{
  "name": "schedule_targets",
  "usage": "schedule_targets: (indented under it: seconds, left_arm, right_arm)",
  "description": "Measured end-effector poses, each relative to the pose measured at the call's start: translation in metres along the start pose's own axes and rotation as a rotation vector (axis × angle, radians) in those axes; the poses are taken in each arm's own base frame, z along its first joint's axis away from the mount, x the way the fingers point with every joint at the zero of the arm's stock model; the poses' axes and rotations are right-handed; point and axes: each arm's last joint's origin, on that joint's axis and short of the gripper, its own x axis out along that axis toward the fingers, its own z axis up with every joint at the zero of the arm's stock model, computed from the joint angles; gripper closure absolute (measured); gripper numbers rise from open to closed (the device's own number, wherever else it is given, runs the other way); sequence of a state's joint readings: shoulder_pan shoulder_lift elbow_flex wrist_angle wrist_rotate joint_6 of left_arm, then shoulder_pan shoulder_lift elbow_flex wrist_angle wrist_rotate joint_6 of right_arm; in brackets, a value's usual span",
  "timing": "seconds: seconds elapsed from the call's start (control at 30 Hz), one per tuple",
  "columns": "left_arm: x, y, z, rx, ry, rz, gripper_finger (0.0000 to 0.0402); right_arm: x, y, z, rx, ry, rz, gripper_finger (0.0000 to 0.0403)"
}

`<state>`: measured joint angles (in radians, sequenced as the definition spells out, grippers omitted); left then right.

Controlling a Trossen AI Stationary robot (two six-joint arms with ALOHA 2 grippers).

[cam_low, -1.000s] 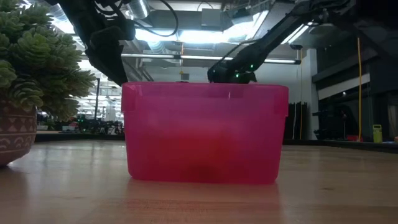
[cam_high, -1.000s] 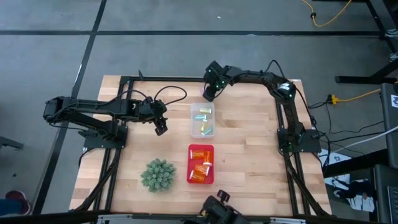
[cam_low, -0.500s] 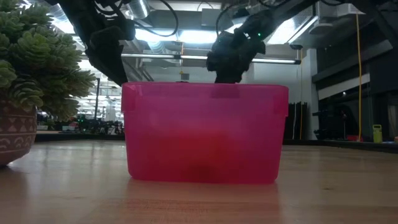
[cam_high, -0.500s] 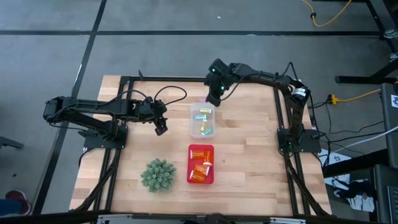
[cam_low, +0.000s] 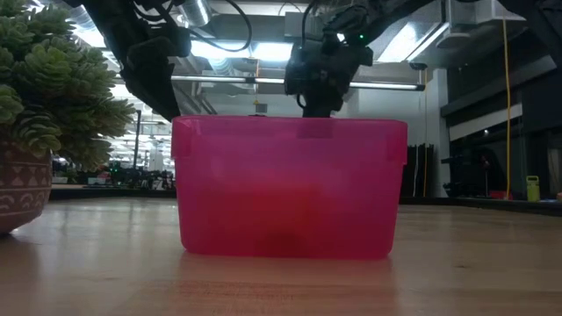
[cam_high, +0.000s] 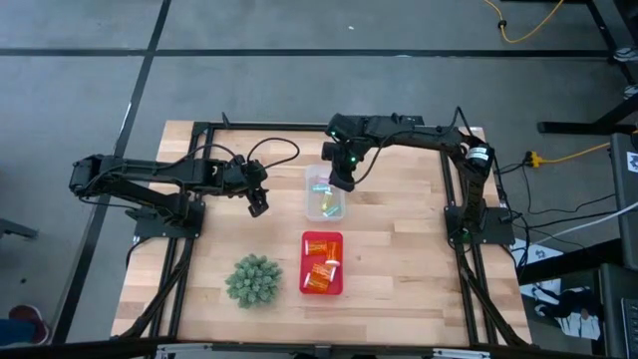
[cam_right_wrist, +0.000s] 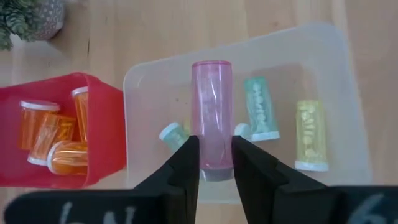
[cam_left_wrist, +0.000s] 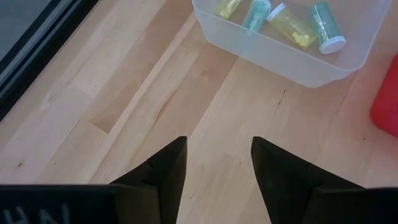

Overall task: Pick and place medicine bottles into bin by pill shape (circle, oval)
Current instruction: Put the small pink pill bottle into the transparent bin, then return to Home Position

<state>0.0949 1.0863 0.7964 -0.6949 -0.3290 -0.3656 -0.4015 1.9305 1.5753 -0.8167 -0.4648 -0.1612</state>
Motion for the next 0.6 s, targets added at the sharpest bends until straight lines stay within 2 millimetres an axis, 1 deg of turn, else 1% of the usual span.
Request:
schedule_targets:
  seconds: [0.4, 0.6]
  left_arm:
    - [0.0, 0.0, 0.0, 0.0, 0.0, 0.0, 0.0228]
    - [0.0, 0.0001, 0.0, 0.0, 0.0, 0.0, 0.0228]
  right_arm:
    - [-0.0005, 0.0003, -0.0056, 0.025, 0.053, 0.007, 0.0252]
    - [-0.0005, -0.0003, -0.0075, 0.058, 0.075, -0.028, 0.0242]
